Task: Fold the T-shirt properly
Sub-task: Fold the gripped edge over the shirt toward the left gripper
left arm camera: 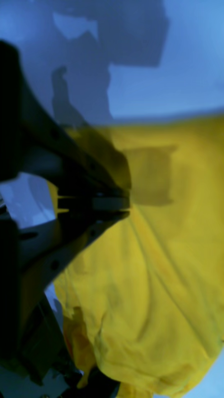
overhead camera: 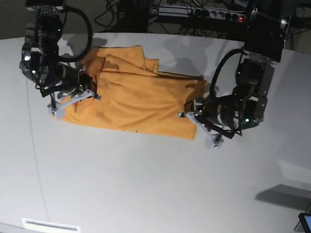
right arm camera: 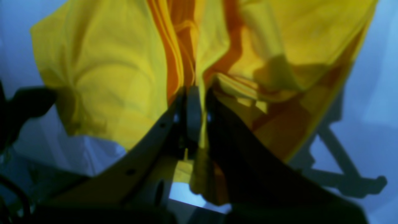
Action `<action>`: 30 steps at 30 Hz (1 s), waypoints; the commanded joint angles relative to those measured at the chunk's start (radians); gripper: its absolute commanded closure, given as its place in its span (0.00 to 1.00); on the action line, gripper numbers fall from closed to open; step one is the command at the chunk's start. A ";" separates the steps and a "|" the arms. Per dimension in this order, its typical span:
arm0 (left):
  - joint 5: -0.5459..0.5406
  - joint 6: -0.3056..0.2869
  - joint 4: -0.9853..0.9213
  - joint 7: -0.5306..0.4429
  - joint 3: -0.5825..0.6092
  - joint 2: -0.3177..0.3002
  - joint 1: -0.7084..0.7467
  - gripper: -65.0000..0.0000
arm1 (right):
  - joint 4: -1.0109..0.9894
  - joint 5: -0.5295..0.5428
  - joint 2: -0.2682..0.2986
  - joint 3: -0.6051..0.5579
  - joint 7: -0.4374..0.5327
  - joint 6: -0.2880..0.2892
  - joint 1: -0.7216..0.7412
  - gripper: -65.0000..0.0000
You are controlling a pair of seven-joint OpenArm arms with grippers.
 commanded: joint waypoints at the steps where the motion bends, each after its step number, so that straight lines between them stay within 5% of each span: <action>1: -0.002 -0.005 0.024 -0.004 -0.015 -0.018 -0.020 1.00 | 0.022 -0.002 0.001 -0.001 0.004 -0.019 0.010 1.00; 9: -0.168 -0.005 0.031 -0.004 -0.035 -0.099 -0.024 1.00 | 0.077 -0.014 0.009 -0.008 0.012 -0.117 0.013 1.00; 17: -0.177 -0.005 0.031 -0.004 -0.096 -0.125 -0.017 1.00 | 0.081 -0.026 0.009 -0.119 0.015 -0.337 0.039 1.00; 30: -0.172 -0.005 0.031 -0.004 -0.094 -0.160 -0.017 1.00 | 0.095 -0.217 0.004 -0.331 0.006 -0.337 0.081 1.00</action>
